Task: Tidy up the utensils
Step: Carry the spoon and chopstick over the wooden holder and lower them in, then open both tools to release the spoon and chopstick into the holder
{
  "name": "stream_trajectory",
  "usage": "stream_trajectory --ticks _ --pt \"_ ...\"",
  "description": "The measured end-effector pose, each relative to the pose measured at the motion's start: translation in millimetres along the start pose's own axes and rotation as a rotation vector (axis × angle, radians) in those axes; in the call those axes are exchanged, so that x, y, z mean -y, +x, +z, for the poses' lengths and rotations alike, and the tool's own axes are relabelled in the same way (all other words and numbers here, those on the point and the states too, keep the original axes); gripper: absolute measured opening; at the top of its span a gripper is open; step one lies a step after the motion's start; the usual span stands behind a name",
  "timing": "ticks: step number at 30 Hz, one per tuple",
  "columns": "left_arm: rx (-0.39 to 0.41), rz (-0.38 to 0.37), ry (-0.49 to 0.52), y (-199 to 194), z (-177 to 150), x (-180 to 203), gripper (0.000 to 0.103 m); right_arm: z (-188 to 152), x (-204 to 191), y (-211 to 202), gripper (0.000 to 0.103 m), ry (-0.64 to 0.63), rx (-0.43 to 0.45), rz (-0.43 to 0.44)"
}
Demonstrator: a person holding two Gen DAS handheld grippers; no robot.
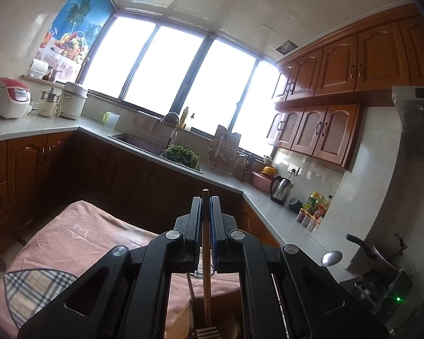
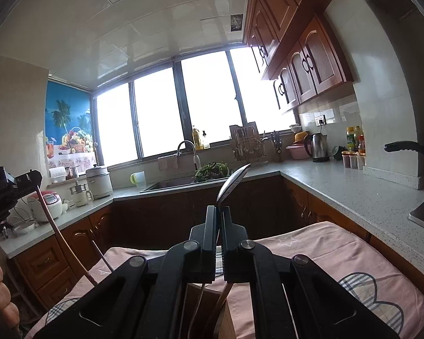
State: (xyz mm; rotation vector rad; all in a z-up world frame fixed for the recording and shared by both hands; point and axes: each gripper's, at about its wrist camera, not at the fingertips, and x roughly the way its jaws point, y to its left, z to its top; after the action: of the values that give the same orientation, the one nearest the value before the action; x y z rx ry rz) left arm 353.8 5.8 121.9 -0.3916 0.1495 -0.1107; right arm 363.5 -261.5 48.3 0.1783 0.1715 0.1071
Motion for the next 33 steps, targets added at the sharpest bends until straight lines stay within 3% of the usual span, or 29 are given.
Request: stream_trajectory --ticks 5,19,33 --pt "-0.041 0.01 0.027 15.9 -23.5 -2.3 0.004 -25.4 -12.2 10.0 0.002 -0.058 -0.022 -0.011" --pt "-0.232 -0.033 0.086 45.1 -72.0 -1.8 0.005 -61.6 -9.9 30.2 0.003 -0.068 -0.274 0.055" --pt "-0.253 -0.017 0.112 43.8 -72.7 4.1 0.006 -56.4 -4.7 32.6 0.007 -0.045 -0.33 0.077"
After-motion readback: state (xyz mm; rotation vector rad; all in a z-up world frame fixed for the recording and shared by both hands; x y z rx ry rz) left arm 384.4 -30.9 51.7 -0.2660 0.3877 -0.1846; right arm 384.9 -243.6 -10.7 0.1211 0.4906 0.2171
